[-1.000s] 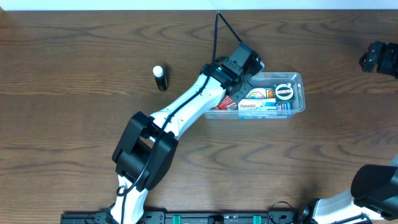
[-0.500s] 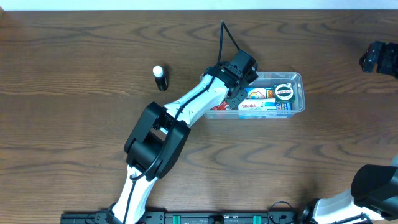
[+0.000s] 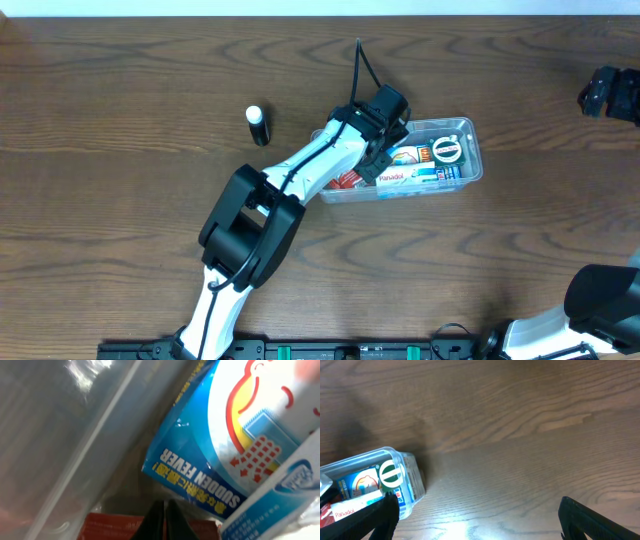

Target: Pack container

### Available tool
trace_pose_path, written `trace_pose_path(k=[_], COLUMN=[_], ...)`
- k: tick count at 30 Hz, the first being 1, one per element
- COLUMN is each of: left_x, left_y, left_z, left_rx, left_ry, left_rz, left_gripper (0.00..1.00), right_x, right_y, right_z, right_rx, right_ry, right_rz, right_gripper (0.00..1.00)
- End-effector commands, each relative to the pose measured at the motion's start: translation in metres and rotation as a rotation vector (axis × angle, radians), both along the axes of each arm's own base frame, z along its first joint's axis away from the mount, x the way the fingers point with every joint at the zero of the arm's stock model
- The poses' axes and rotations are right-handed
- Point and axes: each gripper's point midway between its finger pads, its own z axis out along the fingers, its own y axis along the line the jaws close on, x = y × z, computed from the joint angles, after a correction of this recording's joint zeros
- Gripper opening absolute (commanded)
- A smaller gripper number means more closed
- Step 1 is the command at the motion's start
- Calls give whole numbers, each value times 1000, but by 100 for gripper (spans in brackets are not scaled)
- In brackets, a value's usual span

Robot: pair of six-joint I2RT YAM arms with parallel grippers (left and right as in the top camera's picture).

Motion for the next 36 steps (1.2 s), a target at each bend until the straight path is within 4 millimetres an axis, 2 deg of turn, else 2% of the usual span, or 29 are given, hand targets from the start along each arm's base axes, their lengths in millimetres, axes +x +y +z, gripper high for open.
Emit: trace_pose_path(k=[1, 6, 11, 14, 17, 20, 23, 25, 29, 31, 33, 34, 36], left_x=[3, -1, -10, -9, -8, -3, 13, 26, 48, 62, 74, 79, 88], left_y=[2, 5, 9, 8, 8, 12, 31, 55, 107, 137, 164, 175, 197], left_z=[26, 48, 51, 61, 82, 115, 158, 187, 226, 239, 243, 244, 241], left_rx=[-12, -23, -19, -46, -76, -123, -171, -213, -292, -316, -318, -316, -306], left_ry=[-37, -50, -20, -28, -62, -128, -238, -308, -391, -432, -460, -469, -478], left_rz=[-7, -5, 9, 65, 66, 109, 260, 387, 586, 667, 728, 754, 802], left_gripper=[6, 6, 6, 6, 6, 6, 6, 6, 7, 13, 52, 66, 70], right_x=[0, 0, 0, 0, 0, 0, 0, -1, 0, 0, 0, 0, 0], right_y=[-1, -1, -1, -1, -1, -1, -1, -1, -1, -1, -1, -1, -1], right_z=[7, 7, 7, 7, 7, 7, 7, 7, 7, 7, 7, 7, 7], right_rx=[-6, -6, -7, -6, -7, -6, -6, -6, -6, -6, -6, -6, -6], right_ry=[-18, -18, -18, -18, -18, -18, -18, -18, -18, -18, -18, -18, -18], right_rz=[-4, -3, -3, -3, -3, -3, -3, -3, -3, -3, -3, -3, -3], right_gripper=[99, 99, 99, 99, 99, 99, 99, 99, 99, 99, 99, 99, 99])
